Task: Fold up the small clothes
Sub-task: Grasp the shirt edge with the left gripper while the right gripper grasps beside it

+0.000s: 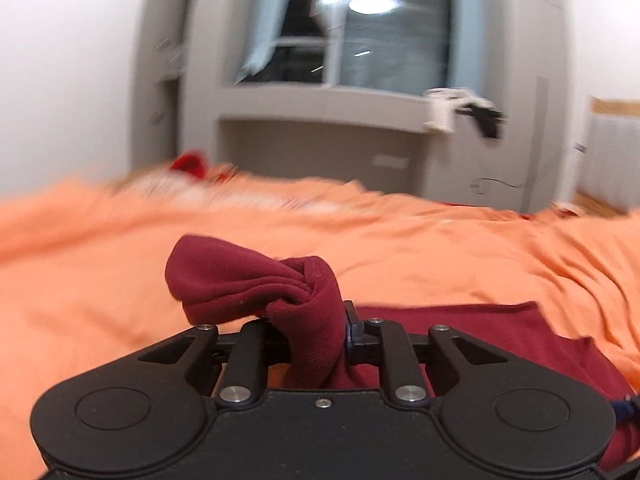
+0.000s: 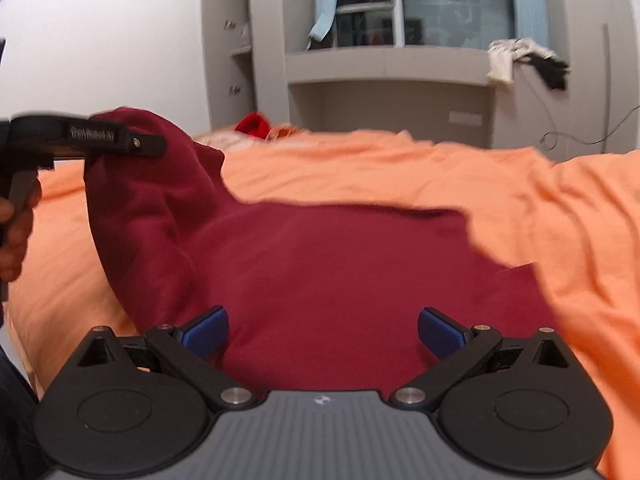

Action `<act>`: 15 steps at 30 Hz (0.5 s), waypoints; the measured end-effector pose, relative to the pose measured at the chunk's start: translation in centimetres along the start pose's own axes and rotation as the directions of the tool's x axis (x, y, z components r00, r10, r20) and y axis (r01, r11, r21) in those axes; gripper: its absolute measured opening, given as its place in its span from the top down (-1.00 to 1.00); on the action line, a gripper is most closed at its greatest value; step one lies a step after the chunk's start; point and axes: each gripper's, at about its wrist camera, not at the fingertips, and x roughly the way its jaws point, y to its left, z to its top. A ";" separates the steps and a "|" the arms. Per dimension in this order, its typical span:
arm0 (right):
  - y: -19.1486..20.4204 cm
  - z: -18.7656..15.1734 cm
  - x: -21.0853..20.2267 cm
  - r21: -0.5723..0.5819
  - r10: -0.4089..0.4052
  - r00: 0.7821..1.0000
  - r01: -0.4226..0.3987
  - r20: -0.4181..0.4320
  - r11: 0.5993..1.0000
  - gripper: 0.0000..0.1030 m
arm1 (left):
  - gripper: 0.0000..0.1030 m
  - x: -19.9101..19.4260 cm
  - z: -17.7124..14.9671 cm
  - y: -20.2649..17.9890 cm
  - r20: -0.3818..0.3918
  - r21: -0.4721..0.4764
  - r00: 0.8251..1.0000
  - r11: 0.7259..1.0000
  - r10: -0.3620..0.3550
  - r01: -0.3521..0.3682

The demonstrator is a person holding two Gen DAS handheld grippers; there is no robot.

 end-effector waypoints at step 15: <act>-13.9 0.1 -5.6 0.325 -0.237 0.970 0.208 0.053 0.923 -1.00 | 0.63 -1.6 -6.0 -16.8 -0.051 0.492 0.942 0.813 -0.331 0.312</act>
